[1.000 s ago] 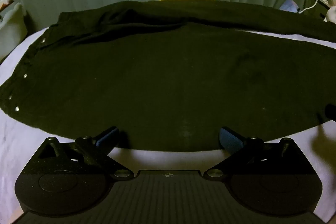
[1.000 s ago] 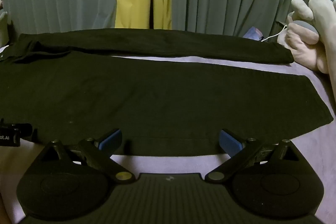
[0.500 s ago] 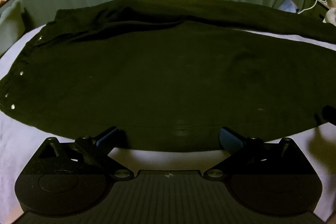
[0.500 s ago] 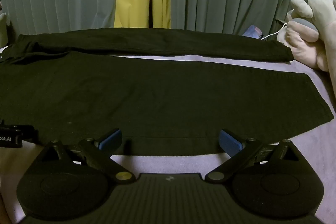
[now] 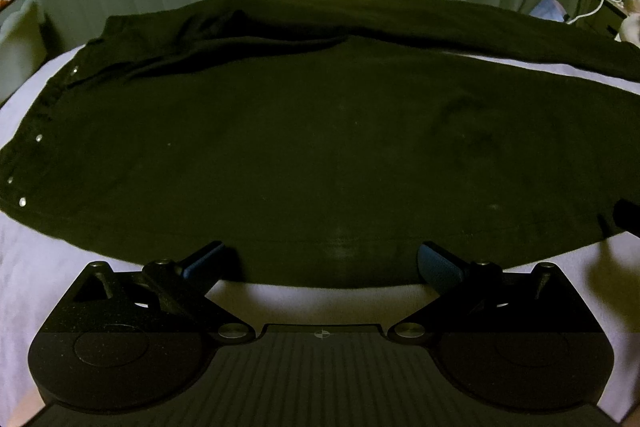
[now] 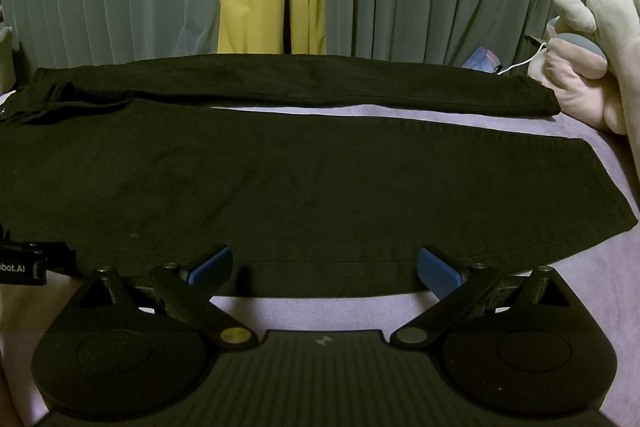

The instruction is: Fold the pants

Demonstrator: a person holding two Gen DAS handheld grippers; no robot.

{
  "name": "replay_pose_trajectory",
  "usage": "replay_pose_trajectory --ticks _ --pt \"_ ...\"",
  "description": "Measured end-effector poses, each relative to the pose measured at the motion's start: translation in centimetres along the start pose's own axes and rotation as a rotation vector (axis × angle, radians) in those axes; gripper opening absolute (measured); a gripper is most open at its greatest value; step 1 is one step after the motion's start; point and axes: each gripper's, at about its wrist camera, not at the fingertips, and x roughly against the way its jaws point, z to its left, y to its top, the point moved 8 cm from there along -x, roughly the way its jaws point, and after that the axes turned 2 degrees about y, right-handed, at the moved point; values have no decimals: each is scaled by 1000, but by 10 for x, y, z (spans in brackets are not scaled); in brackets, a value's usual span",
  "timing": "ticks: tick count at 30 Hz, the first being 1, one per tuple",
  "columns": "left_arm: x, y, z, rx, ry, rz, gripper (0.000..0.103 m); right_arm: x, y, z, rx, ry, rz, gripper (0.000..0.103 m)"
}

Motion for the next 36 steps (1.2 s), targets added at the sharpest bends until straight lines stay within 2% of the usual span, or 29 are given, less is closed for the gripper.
replay_pose_trajectory --ticks 36 --pt "-5 4 4 4 -12 24 103 -1 -1 0 3 3 6 99"
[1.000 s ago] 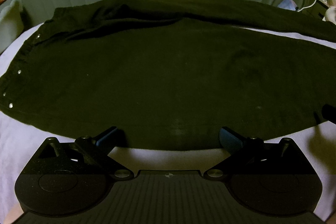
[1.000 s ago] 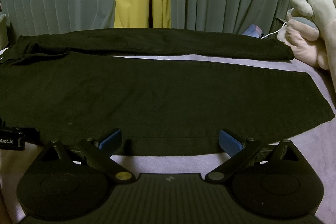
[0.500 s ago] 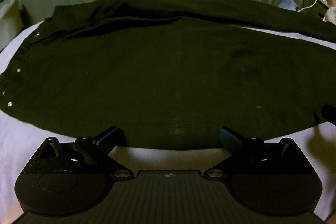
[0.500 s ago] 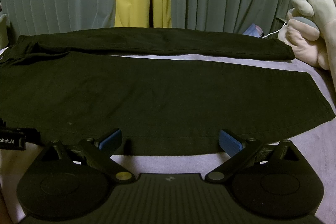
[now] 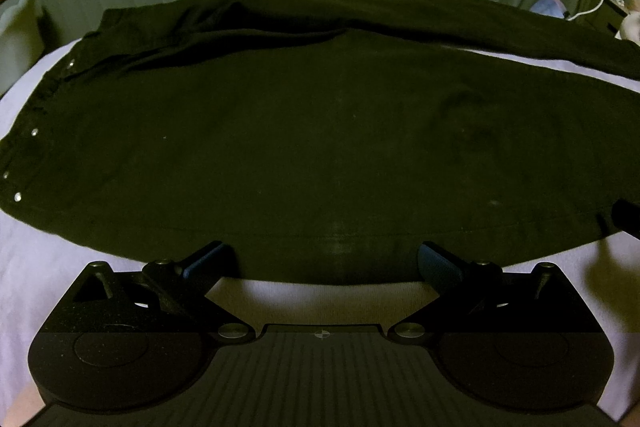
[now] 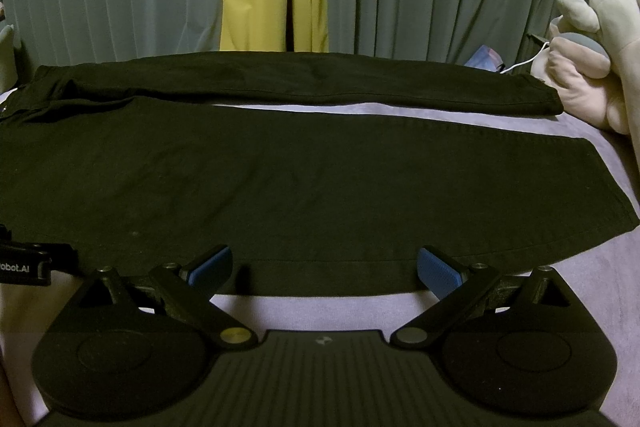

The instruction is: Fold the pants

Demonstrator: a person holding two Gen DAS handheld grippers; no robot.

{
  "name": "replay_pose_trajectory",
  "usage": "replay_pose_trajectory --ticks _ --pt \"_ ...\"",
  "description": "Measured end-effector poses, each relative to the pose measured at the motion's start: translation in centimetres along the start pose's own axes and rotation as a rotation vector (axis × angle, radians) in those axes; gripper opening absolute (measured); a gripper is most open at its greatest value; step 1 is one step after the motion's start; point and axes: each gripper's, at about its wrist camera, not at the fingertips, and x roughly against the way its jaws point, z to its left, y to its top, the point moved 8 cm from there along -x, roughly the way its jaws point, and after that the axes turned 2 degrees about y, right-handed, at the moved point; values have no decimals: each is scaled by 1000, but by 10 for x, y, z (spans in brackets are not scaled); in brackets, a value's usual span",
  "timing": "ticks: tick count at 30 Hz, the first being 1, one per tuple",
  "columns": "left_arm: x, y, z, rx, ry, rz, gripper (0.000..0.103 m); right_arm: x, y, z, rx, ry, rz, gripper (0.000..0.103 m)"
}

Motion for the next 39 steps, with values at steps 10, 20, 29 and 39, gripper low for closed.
replay_pose_trajectory --ticks 10,20,29,39 --pt "-1 2 1 0 -1 1 103 0 0 1 1 1 1 99" --pt "-1 1 1 2 0 5 103 -1 -1 2 2 2 2 99" --pt "-1 2 -1 -7 6 14 103 -1 1 1 0 5 7 99" --pt "11 24 12 55 23 -63 103 -16 10 -21 -230 99 63 99"
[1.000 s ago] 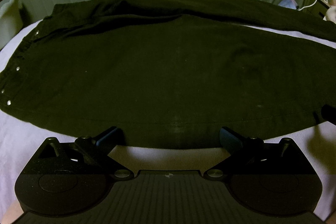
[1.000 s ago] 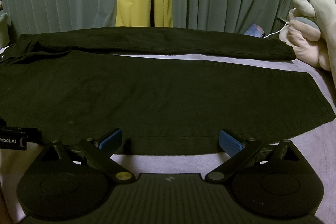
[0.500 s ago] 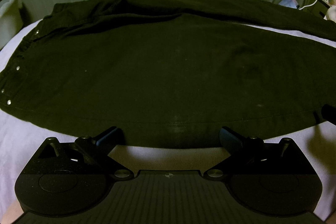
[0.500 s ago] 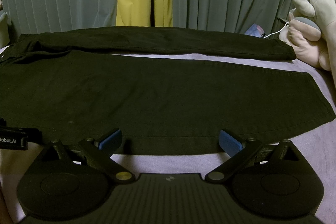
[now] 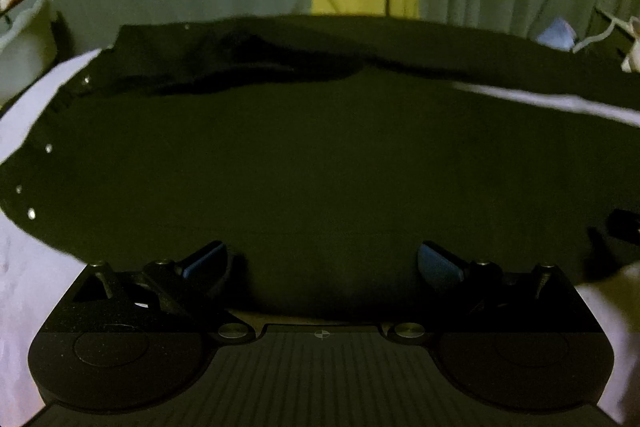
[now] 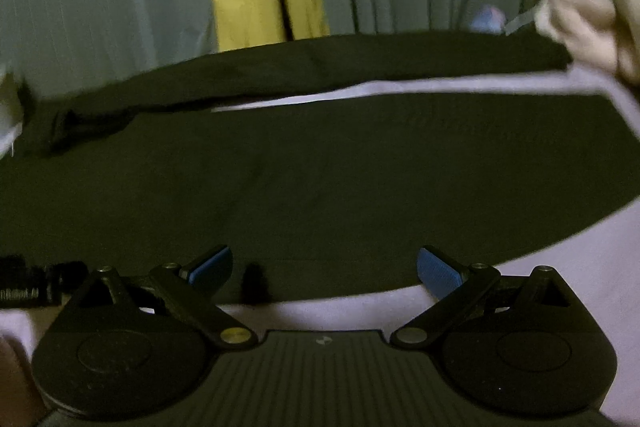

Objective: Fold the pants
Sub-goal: 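Grasp the trouser leg hem with the right gripper and lift it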

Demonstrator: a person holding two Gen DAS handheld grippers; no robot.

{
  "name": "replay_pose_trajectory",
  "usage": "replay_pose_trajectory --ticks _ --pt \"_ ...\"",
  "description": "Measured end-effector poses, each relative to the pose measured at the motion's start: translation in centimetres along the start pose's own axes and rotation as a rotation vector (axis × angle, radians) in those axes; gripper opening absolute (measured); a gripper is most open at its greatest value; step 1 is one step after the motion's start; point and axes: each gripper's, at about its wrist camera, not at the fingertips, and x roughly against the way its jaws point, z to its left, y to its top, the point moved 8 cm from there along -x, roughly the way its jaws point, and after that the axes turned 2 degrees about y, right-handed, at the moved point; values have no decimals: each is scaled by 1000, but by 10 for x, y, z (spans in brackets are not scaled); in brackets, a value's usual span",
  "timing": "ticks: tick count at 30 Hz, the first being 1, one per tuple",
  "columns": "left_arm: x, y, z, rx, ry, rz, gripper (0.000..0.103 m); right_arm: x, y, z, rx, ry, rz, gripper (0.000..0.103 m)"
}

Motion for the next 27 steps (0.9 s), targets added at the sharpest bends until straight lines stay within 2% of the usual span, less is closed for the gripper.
replay_pose_trajectory --ticks 3,6,9,10,13,14,17,20,21,24,27 --pt "-6 17 11 53 14 -27 103 -13 14 -9 -86 -15 5 99" --pt "-18 30 24 105 43 -41 103 -35 21 -13 -175 0 46 99" --pt "-27 45 51 150 172 -109 103 -50 21 -18 -238 -28 70 99" --pt "-29 48 59 156 216 -130 103 -54 21 -18 -223 -36 103 99" --pt "-30 52 77 212 303 -179 103 -70 34 -8 -76 -78 336 99" --pt "-30 51 80 229 317 -190 103 -74 45 -5 -71 -83 375 99" --pt "-28 50 76 219 353 -227 103 -86 119 -1 -169 20 259 99" --pt "-33 58 61 129 401 -263 103 -124 196 -7 -282 -8 161 99" --pt "-33 58 57 101 409 -272 103 -145 221 -12 -310 -34 153 98" --pt "-32 59 51 50 452 -324 103 -197 267 -40 -375 -194 139 90" --pt "-40 64 47 41 461 -340 103 -226 292 -68 -455 -333 107 89"
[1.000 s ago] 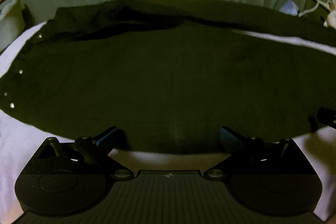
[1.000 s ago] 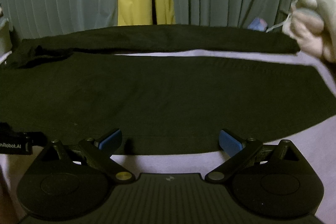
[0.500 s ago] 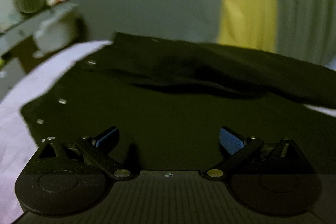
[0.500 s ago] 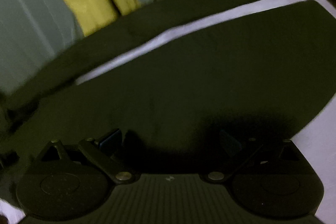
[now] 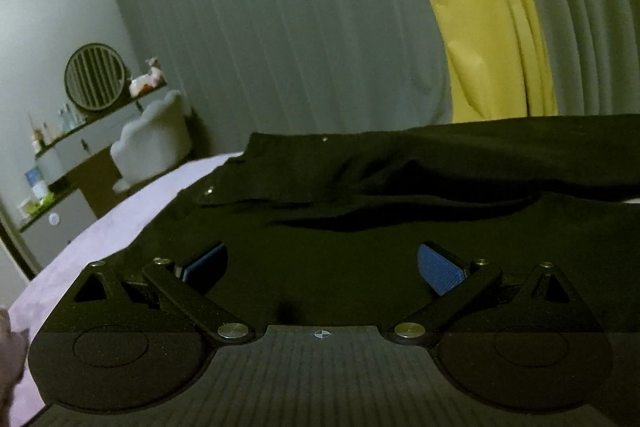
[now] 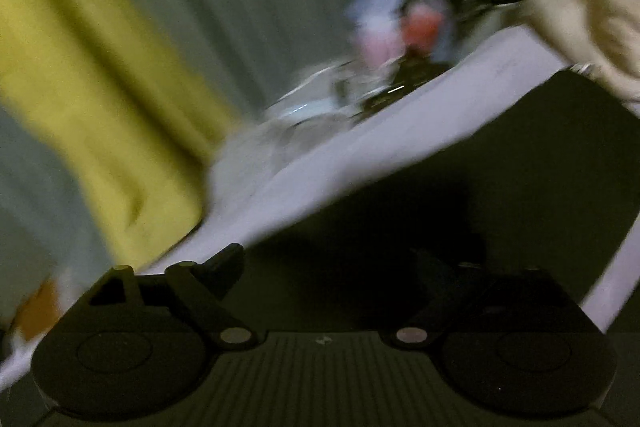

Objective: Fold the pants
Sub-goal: 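Grasp the trouser leg hem with the right gripper and lift it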

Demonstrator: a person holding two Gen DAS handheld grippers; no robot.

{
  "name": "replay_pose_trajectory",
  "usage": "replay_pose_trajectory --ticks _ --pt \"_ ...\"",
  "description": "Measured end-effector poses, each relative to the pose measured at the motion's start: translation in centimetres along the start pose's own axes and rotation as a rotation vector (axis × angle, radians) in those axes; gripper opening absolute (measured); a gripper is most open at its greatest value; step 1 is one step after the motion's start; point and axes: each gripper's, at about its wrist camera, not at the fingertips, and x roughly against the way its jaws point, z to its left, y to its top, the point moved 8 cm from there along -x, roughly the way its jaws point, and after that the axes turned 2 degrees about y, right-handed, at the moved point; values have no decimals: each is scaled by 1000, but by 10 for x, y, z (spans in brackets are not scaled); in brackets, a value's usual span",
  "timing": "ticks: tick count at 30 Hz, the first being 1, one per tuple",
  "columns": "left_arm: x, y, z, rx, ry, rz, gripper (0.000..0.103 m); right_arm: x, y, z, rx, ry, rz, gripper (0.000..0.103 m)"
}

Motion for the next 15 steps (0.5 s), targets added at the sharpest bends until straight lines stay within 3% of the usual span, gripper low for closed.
replay_pose_trajectory --ticks 3,7,9,11,13,15 --pt "-11 -5 -8 -18 -4 18 103 -30 10 -2 -105 -28 21 84" --pt "-25 -15 -9 -43 11 85 103 -48 4 5 -41 -156 55 76" --pt "-26 -18 -5 -22 16 99 103 -51 3 -4 -13 -190 53 63" --pt "-26 -19 -3 -9 14 106 103 -49 2 -4 37 -183 45 59" --pt "-24 -21 -3 -11 17 115 103 -41 3 -3 97 -152 37 45" --pt "-23 -21 -1 -15 25 115 103 -28 4 -6 98 -88 12 14"
